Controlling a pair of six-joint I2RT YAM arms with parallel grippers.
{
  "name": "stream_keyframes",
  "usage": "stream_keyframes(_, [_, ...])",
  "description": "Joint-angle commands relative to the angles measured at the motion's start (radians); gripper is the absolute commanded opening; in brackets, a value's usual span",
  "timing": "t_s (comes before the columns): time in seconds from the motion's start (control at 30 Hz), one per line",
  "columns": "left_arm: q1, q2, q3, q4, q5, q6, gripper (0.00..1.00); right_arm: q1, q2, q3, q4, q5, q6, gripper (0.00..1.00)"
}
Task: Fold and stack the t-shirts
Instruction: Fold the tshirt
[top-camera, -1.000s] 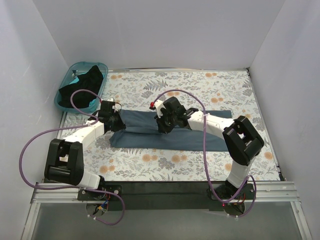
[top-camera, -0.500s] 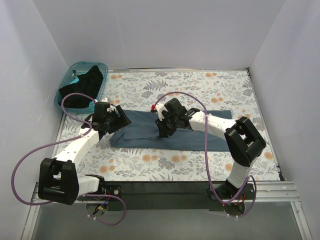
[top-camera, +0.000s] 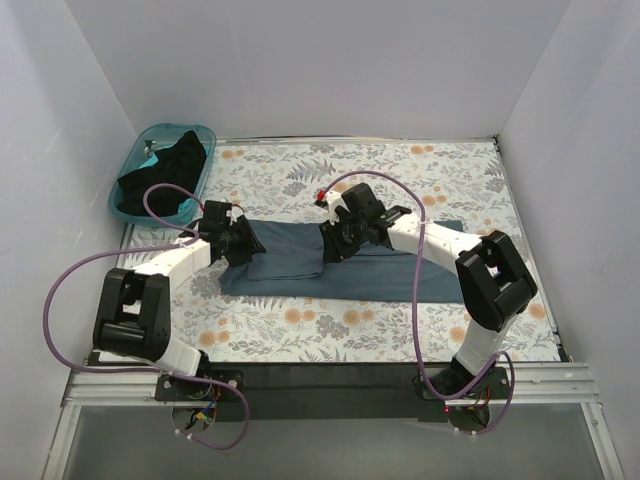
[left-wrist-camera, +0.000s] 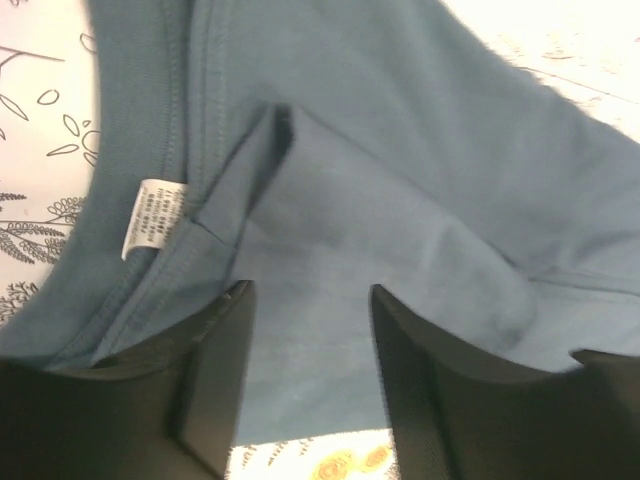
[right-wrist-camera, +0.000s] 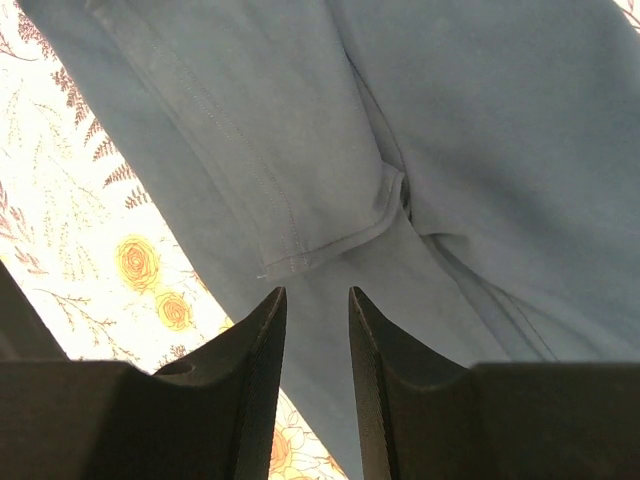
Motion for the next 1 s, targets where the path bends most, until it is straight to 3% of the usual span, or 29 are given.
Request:
stream_keyframes(0.0, [-0.003,0.038,0.034,0.022,-0.022,-0.012,0.45,0.008,0.023,0.059,0.019,-0.038,0.028,0.32])
stream_keyframes(0.3, [-0.001,0.134,0.022,0.008,-0.195,-0.064,0.31,0.015,0.116,0.093,0.093,-0.054,0.077,0.29])
stream_keyframes(0.57, [0.006,0.251,0.065,0.001,-0.238,-0.069,0.31,-0.04,0.178,0.006,0.097,0.054,0.136,0.28])
stream_keyframes(0.7, [0.006,0.311,0.123,-0.004,-0.258,-0.033,0.34,-0.067,0.11,-0.042,0.093,0.094,0.116,0.28])
stream_keyframes(0.97, [-0.018,0.297,0.317,-0.062,-0.296,0.045,0.62,-0.071,-0.074,-0.097,-0.07,0.285,0.059,0.31])
